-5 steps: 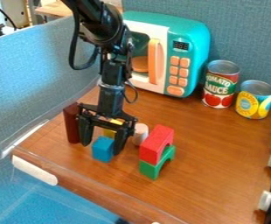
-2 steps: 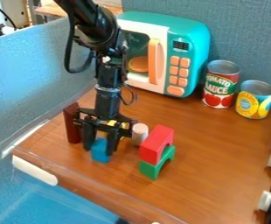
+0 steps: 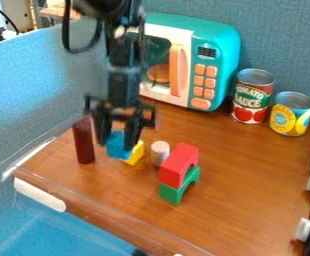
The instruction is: Put the blue cube on top of the red arch
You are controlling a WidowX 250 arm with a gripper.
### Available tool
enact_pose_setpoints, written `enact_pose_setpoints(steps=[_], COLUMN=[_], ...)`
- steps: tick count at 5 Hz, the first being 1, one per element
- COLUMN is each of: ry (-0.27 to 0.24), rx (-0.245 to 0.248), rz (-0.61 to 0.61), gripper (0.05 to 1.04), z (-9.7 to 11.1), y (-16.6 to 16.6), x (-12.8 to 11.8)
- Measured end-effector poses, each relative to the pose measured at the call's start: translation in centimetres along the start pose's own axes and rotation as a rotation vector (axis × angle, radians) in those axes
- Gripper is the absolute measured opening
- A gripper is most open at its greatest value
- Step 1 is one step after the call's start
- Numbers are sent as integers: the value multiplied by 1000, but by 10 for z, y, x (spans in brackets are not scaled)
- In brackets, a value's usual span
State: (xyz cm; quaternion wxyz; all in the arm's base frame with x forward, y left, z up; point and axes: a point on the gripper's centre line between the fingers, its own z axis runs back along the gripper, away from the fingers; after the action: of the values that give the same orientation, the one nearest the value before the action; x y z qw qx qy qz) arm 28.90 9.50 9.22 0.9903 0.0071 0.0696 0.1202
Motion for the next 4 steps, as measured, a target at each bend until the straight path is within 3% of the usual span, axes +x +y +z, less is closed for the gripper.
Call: enact_pose_setpoints(steps=[1, 2, 4], ry=[-27, -21, 30], rx=[11, 27, 28], rz=[-92, -154, -230], gripper=[564, 564, 564], z=[30, 36, 17], y=[-23, -43, -67], x=[-6, -8, -3])
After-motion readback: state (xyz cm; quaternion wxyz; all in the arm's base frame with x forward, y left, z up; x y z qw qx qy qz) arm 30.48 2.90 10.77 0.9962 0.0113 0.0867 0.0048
